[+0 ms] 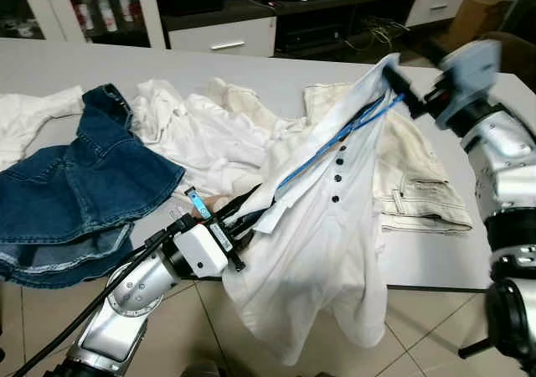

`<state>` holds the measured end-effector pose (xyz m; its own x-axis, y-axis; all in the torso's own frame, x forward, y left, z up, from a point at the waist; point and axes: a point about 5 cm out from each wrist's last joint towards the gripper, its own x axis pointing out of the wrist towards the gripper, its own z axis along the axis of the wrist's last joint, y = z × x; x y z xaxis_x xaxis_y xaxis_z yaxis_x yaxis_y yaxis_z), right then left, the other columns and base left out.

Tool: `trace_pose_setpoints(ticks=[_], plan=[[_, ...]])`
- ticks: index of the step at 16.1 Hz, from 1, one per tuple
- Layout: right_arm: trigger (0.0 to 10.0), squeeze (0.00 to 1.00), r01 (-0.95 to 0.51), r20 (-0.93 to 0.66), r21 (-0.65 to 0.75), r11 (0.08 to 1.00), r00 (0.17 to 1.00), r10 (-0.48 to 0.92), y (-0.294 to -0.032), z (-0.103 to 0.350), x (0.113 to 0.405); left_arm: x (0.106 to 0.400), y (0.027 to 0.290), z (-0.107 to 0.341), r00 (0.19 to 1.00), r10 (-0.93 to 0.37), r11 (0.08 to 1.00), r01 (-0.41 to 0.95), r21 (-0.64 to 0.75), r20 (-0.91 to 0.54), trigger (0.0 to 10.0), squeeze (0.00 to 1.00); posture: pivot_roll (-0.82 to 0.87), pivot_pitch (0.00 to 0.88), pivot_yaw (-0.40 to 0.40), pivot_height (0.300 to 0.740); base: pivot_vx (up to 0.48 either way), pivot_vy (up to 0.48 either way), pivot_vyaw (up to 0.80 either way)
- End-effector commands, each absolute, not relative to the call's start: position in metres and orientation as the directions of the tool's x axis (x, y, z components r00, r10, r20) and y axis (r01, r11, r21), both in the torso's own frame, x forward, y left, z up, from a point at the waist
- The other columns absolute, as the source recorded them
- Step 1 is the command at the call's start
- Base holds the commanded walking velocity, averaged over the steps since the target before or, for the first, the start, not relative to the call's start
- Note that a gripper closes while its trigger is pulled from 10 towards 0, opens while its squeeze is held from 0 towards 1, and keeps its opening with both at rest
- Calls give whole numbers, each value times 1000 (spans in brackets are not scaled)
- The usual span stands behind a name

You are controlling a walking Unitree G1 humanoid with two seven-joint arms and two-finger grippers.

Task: Hang hanger

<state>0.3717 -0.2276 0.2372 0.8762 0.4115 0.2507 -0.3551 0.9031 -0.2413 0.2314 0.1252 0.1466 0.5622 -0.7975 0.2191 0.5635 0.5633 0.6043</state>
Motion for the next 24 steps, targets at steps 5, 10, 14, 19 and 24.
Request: trace_pose_setpoints(ticks=[5, 10, 14, 19, 24], plan=[[10000, 94, -468, 319, 120, 875, 853, 413, -241, 246, 373, 231, 123, 149, 545, -811, 543, 562, 624, 215, 10000, 0, 179, 25, -50, 740, 0, 0, 0], [10000, 1000, -278, 197, 90, 956, 946, 256, -267, 231, 375, 231, 124, 149, 545, -810, 543, 560, 625, 216, 10000, 0, 179, 25, -50, 740, 0, 0, 0], [10000, 1000, -52, 211, -69, 996, 975, 65, -282, 237, 376, 232, 124, 151, 540, -811, 544, 556, 628, 224, 10000, 0, 180, 25, -50, 740, 0, 0, 0], [10000, 1000, 218, 215, -48, 975, 955, -203, -311, 240, 373, 234, 125, 161, 552, -785, 593, 540, 597, 280, 10000, 0, 185, 25, -54, 740, 0, 0, 0], [10000, 1000, 334, 82, 68, 940, 937, -339, -330, 223, 369, 236, 127, 163, 567, -768, 621, 544, 565, 298, 10000, 0, 186, 24, -55, 740, 0, 0, 0]])
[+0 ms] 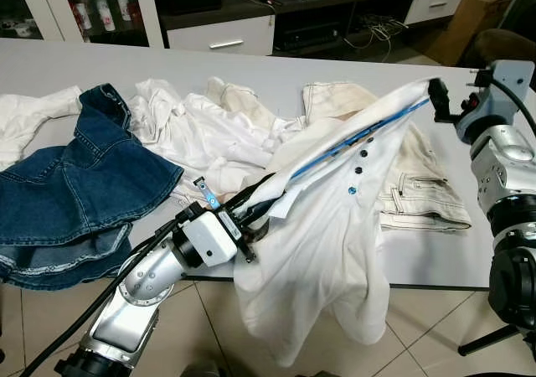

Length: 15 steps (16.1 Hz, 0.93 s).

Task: Hang hanger

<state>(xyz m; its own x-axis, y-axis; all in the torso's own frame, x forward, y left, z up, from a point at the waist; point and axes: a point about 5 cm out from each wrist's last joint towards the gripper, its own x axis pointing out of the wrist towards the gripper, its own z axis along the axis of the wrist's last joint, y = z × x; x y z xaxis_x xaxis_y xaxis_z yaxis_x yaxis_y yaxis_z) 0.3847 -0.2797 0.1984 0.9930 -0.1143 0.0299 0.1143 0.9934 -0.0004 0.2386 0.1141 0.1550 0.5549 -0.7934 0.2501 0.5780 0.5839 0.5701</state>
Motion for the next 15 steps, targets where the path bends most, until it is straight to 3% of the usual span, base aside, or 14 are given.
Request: trace_pose_setpoints(ticks=[1, 2, 3, 4, 5, 6, 9, 10, 11, 15], plan=[[10000, 1000, 257, 53, 40, 965, 964, -259, -318, 214, 373, 236, 127, 164, 568, -765, 626, 545, 557, 303, 10000, 0, 186, 24, -55, 740, 0, 0, 0], [10000, 780, 170, 42, 11, 985, 984, -171, -305, 208, 377, 237, 126, 165, 569, -762, 632, 546, 550, 310, 10000, 0, 186, 24, -55, 740, 0, 0, 0], [10000, 173, 71, 65, -33, 997, 995, -69, -290, 208, 381, 238, 125, 166, 569, -761, 633, 547, 548, 312, 10000, 0, 181, 23, -51, 740, 0, 0, 0], [10000, 0, -13, 110, -61, 998, 994, 19, -276, 213, 384, 238, 125, 166, 565, -768, 622, 547, 560, 302, 10000, 0, 182, 23, -49, 740, 0, 0, 0], [10000, 584, -99, 172, -69, 993, 979, 110, -264, 223, 386, 238, 125, 163, 555, -782, 600, 551, 579, 282, 10000, 0, 182, 22, -46, 740, 0, 0, 0], [10000, 1000, -219, 270, -90, 972, 934, 235, -249, 240, 385, 235, 124, 159, 543, -800, 573, 562, 597, 256, 10000, 0, 182, 22, -43, 740, 0, 0, 0], [10000, 1000, -405, 292, -69, 912, 866, 406, -231, 254, 383, 235, 123, 157, 542, -802, 569, 566, 596, 251, 10000, 0, 180, 19, -45, 740, 0, 0, 0], [10000, 776, -454, 284, -48, 890, 848, 448, -229, 254, 382, 235, 123, 157, 546, -798, 575, 565, 592, 254, 10000, 0, 180, 17, -48, 740, 0, 0, 0], [10000, 0, -514, 273, -13, 858, 823, 497, -227, 251, 379, 236, 124, 157, 550, -794, 581, 563, 588, 258, 10000, 0, 178, 17, -51, 740, 0, 0, 0], [10000, 0, -571, 244, 171, 803, 814, 526, -235, 241, 372, 236, 123, 154, 560, -785, 595, 564, 572, 265, 10000, 0, 171, 17, -56, 740, 0, 0, 0]])
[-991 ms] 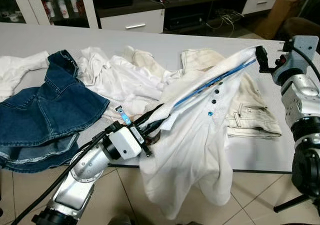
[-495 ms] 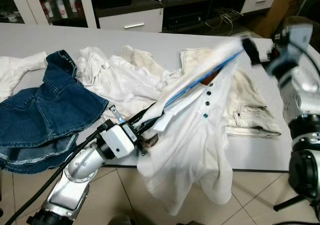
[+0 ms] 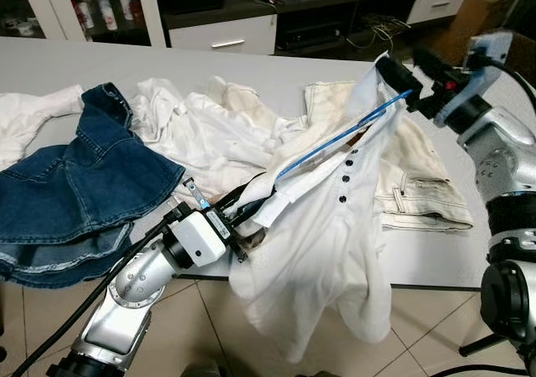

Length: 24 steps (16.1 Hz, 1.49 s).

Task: Hang hanger

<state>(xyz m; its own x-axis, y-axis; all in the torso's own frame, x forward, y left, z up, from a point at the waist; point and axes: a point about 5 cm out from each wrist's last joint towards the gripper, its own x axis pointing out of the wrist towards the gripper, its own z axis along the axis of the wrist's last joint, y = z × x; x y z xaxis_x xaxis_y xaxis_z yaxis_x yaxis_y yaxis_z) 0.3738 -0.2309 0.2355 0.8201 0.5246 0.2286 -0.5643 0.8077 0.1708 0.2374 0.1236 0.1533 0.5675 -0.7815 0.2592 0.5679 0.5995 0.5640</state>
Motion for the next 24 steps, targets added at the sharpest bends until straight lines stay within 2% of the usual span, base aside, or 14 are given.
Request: trace_pose_setpoints(ticks=[1, 3, 6, 9, 10, 12, 13, 14, 15, 17, 18, 22, 23, 24], plan=[[10000, 1000, -602, 264, 219, 768, 794, 548, -236, 241, 368, 236, 123, 153, 561, -785, 596, 566, 570, 264, 10000, 0, 167, 19, -56, 740, 0, 0, 0], [10000, 1000, -643, 246, 239, 728, 765, 595, -235, 241, 362, 237, 123, 151, 564, -784, 597, 569, 565, 260, 10000, 0, 160, 18, -55, 740, 0, 0, 0], [10000, 1000, -633, 252, 282, 721, 774, 581, -244, 245, 360, 238, 123, 150, 565, -783, 597, 569, 565, 259, 10000, 0, 159, 15, -55, 740, 0, 0, 0], [10000, 1000, -549, 222, 279, 788, 835, 504, -258, 245, 360, 240, 125, 150, 583, -769, 613, 554, 564, 263, 10000, 0, 164, 13, -57, 740, 0, 0, 0], [10000, 251, -471, 218, 287, 834, 880, 421, -266, 246, 362, 242, 129, 151, 602, -750, 633, 532, 562, 275, 10000, 0, 165, 13, -59, 740, 0, 0, 0], [10000, 239, -422, 211, 305, 854, 904, 371, -268, 244, 363, 246, 132, 153, 619, -731, 653, 511, 559, 289, 10000, 0, 165, 13, -59, 740, 0, 0, 0], [10000, 141, -418, 212, 316, 852, 906, 366, -266, 242, 361, 247, 134, 154, 628, -720, 664, 499, 557, 296, 10000, 0, 165, 15, -60, 740, 0, 0, 0], [10000, 141, -418, 214, 319, 850, 906, 365, -266, 242, 361, 248, 134, 154, 630, -717, 667, 495, 556, 298, 10000, 0, 165, 15, -60, 740, 0, 0, 0], [10000, 0, -424, 222, 325, 846, 903, 367, -264, 242, 358, 249, 135, 156, 638, -706, 678, 484, 554, 306, 10000, 0, 164, 16, -58, 740, 0, 0, 0], [10000, 39, -491, 236, 340, 802, 870, 433, -254, 241, 349, 252, 136, 157, 649, -690, 696, 471, 542, 320, 10000, 0, 158, 15, -58, 740, 0, 0, 0], [10000, 1000, -525, 226, 336, 782, 851, 474, -247, 237, 345, 253, 137, 157, 653, -686, 698, 465, 544, 322, 10000, 0, 157, 14, -58, 740, 0, 0, 0], [10000, 1000, -602, 164, 293, 743, 797, 581, -219, 224, 329, 257, 139, 158, 665, -671, 710, 450, 542, 327, 10000, 0, 151, 19, -49, 740, 0, 0, 0], [10000, 686, -596, 151, 299, 745, 801, 580, -214, 221, 330, 257, 140, 157, 665, -674, 706, 453, 544, 321, 10000, 0, 152, 19, -45, 740, 0, 0, 0], [10000, 529, -594, 131, 291, 750, 801, 584, -208, 218, 329, 257, 140, 157, 665, -675, 705, 454, 545, 319, 10000, 0, 153, 19, -43, 740, 0, 0, 0]])
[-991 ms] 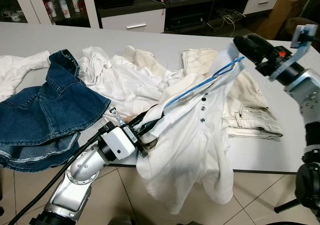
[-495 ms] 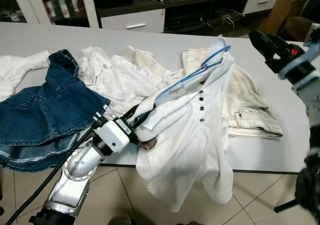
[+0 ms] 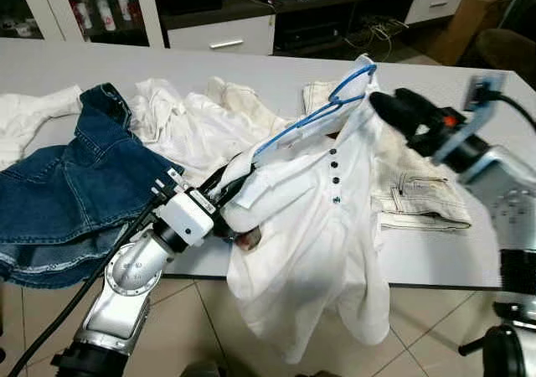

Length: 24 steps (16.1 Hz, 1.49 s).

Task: Hang hanger

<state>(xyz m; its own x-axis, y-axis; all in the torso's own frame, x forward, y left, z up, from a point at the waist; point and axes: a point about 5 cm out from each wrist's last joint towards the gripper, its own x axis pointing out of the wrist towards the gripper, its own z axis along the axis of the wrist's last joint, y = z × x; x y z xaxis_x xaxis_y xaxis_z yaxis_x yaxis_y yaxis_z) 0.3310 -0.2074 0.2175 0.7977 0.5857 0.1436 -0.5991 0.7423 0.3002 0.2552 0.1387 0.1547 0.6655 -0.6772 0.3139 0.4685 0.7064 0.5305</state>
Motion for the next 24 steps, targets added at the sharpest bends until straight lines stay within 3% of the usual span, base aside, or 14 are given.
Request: trace_pose_setpoints(ticks=[1, 2, 3, 7, 10, 11, 15, 21, 22, 23, 24], plan=[[10000, 525, -596, 119, 283, 751, 799, 589, -204, 217, 329, 257, 141, 157, 666, -674, 705, 453, 545, 319, 10000, 0, 153, 19, -43, 740, 0, 0, 0], [10000, 439, -584, 89, 261, 769, 807, 583, -197, 214, 330, 258, 141, 158, 666, -674, 705, 450, 548, 320, 10000, 0, 155, 17, -43, 740, 0, 0, 0], [10000, 420, -556, 70, 245, 795, 827, 557, -195, 212, 333, 258, 141, 158, 666, -673, 706, 449, 548, 322, 10000, 0, 155, 17, -43, 740, 0, 0, 0], [10000, 486, -384, -7, 152, 911, 921, 389, -209, 210, 344, 258, 141, 158, 669, -669, 709, 444, 548, 324, 10000, 0, 157, 15, -44, 740, 0, 0, 0], [10000, 420, -358, -15, 122, 926, 932, 363, -217, 213, 345, 257, 141, 157, 670, -667, 711, 443, 546, 326, 10000, 0, 157, 19, -49, 740, 0, 0, 0], [10000, 0, -380, -18, 145, 913, 922, 387, -215, 212, 344, 257, 140, 157, 669, -668, 711, 445, 544, 326, 10000, 0, 157, 19, -49, 740, 0, 0, 0], [10000, 0, -467, 18, 251, 848, 878, 478, -195, 210, 339, 258, 138, 156, 665, -670, 712, 449, 540, 329, 10000, 0, 148, 21, -52, 740, 0, 0, 0], [10000, 0, -418, -10, 301, 857, 897, 441, -192, 203, 344, 256, 136, 156, 662, -672, 711, 454, 537, 330, 10000, 0, 148, 29, -54, 740, 0, 0, 0], [7843, 0, -396, -13, 311, 864, 907, 421, -193, 202, 346, 257, 136, 156, 663, -672, 712, 453, 537, 331, 10000, 0, 149, 29, -54, 740, 0, 0, 0], [3294, 0, -373, -25, 314, 873, 916, 400, -195, 201, 348, 257, 137, 156, 664, -671, 712, 452, 537, 331, 10000, 0, 149, 29, -54, 740, 0, 0, 0], [0, 0, -315, -66, 321, 893, 933, 352, -201, 195, 351, 257, 137, 156, 665, -670, 713, 450, 537, 331, 10000, 0, 151, 26, -54, 740, 0, 0, 0]])
